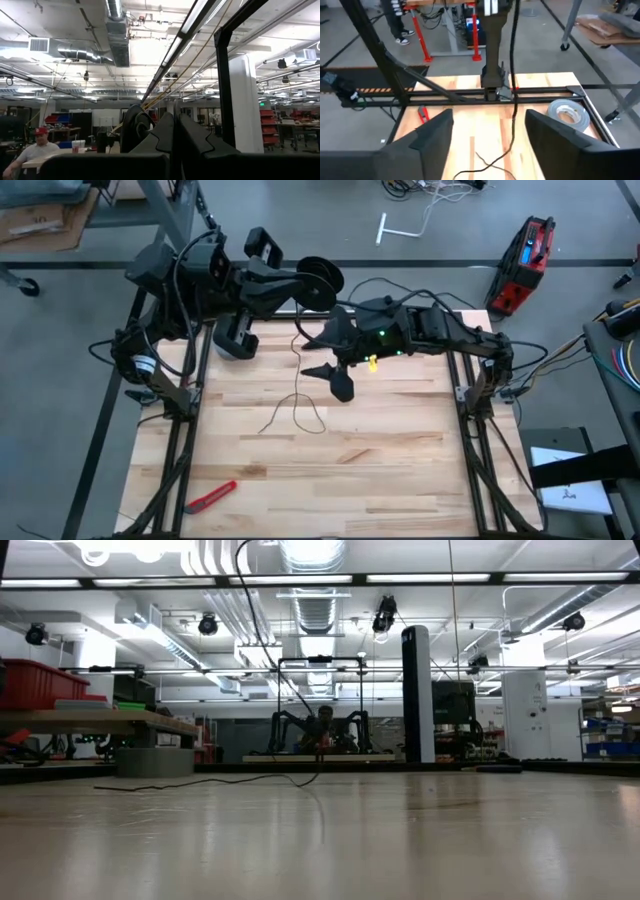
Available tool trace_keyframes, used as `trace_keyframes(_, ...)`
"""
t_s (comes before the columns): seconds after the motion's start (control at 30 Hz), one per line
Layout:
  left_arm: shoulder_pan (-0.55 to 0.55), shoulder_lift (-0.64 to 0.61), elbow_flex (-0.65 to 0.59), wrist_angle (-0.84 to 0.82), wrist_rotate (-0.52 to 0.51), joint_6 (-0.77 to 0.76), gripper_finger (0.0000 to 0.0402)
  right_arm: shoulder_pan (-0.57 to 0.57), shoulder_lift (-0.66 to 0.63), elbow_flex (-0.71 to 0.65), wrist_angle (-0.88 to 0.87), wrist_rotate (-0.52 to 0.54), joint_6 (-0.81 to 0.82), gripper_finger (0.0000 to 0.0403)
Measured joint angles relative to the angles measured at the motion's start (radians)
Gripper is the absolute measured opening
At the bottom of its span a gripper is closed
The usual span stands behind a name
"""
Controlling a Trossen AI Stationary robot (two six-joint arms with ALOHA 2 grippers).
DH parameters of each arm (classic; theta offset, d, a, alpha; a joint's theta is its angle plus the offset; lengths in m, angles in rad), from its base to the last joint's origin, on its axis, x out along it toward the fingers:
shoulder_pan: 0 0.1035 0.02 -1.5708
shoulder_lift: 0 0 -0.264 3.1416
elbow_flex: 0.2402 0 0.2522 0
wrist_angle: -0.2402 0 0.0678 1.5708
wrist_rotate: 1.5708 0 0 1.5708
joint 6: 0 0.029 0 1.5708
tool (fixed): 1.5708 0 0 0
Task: Coil cords
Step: Coil the black wire on the black spool
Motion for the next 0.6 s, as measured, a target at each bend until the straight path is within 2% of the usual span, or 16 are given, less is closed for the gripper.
trace_keyframes(0.1,0.0,0.0,0.0,0.0,0.0,0.0,0.0004,-0.001,-0.002,0.0,0.007,0.056,-0.007,0.027)
trace_keyframes(0.2,0.0,0.0,0.0,0.0,0.0,0.0,0.0004,-0.003,0.012,0.001,0.065,0.065,-0.036,0.028)
trace_keyframes(0.37,0.0,0.007,0.0,0.006,0.0,-0.001,0.0004,-0.005,0.065,0.0,0.133,0.064,-0.067,0.0269)
trace_keyframes(0.47,0.0,0.007,0.0,0.009,0.001,-0.002,0.0004,-0.005,0.08,-0.002,0.122,0.063,-0.088,0.0226)
trace_keyframes(0.6,0.0,0.005,0.0,0.005,0.001,0.0,0.0004,-0.005,0.065,-0.001,0.128,0.064,-0.111,0.011)
